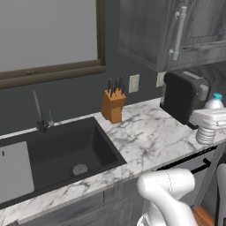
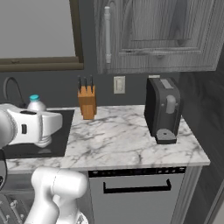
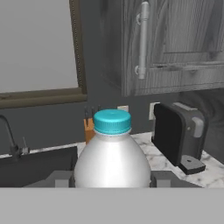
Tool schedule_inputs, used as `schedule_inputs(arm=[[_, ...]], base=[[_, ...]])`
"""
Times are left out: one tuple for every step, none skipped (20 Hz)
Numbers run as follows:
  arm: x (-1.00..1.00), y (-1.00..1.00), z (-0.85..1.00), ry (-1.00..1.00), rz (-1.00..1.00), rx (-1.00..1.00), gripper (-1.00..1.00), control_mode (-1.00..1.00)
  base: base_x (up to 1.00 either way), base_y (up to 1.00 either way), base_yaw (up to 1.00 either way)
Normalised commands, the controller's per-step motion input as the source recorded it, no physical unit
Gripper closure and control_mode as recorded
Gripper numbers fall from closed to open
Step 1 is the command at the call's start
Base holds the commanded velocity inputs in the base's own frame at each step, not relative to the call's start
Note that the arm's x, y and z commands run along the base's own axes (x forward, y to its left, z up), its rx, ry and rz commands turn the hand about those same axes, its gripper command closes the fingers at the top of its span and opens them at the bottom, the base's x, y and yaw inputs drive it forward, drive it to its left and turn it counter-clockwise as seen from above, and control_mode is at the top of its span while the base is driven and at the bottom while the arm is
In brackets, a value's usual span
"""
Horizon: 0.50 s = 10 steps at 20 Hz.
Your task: Take the bottled waters from the counter and place them in the freezer to freeze. Close the freezer door after placing the bottles.
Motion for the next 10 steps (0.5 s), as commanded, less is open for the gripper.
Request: schedule_inputs(arm=[[0.0,0.0,0.0,0.0,0.0,0.0,1.0,1.0],[0.0,0.0,0.0,0.0,0.0,0.0,1.0,1.0],[0.0,0.0,0.0,0.0,0.0,0.0,1.0,1.0],[0.0,0.0,0.0,0.0,0.0,0.0,1.0,1.0],[0.0,0.0,0.0,0.0,0.0,0.0,1.0,1.0],[0.0,0.0,0.0,0.0,0.0,0.0,1.0,1.0],[0.0,0.0,0.0,0.0,0.0,0.0,1.0,1.0],[0.0,0.0,0.0,0.0,0.0,0.0,1.0,1.0],[0.0,0.0,0.0,0.0,0.0,0.0,1.0,1.0],[0.0,0.0,0.0,0.0,0.0,0.0,1.0,1.0]], base=[[-0.35,0.0,-0.01],[-0.52,0.0,-0.05],[-0.58,0.0,-0.07],[-0.73,0.0,-0.12],[-0.79,0.0,-0.16],[-0.82,0.0,-0.19],[-0.97,-0.04,-0.2],[-1.0,-0.21,-0.22],[-1.0,-0.22,-0.23],[-0.94,-0.11,-0.26]])
